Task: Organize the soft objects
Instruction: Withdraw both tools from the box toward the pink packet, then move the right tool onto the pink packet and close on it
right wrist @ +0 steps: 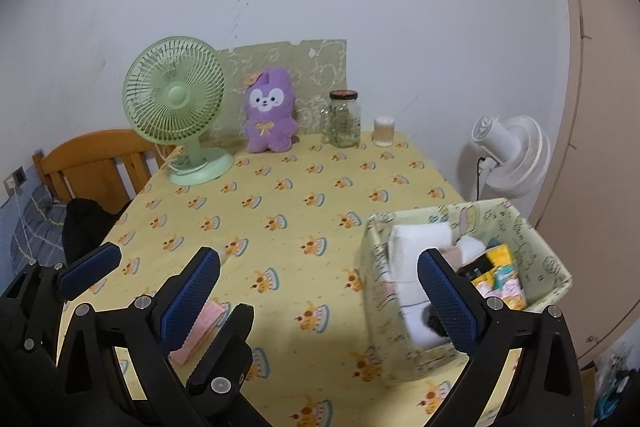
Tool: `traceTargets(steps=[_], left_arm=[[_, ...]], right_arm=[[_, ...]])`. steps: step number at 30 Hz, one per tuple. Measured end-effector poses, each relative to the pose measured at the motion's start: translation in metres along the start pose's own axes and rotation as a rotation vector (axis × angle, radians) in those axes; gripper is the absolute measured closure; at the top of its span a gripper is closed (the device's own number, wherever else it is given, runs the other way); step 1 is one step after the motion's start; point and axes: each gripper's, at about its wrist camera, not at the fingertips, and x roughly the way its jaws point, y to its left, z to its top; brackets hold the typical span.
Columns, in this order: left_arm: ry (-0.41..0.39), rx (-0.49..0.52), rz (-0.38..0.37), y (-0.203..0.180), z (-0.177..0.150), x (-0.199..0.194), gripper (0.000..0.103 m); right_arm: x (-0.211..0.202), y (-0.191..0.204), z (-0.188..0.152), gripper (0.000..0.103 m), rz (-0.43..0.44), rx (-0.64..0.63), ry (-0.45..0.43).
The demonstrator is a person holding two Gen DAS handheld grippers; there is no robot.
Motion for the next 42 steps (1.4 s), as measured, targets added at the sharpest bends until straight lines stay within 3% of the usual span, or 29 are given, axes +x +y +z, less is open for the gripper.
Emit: traceTargets(steps=[22, 42], left_arm=[[0.083, -0.076, 0.039, 0.045, -0.044, 0.022, 0.005], [0.224, -0.141, 0.076, 0.083, -0.084, 0.055, 0.005]], right_arm=[[0.033, 0.049, -0.035, 0.003, 0.068, -0.024, 0.064], [0.083, 0.088, -0.066, 0.003, 0.126, -0.091, 0.208]])
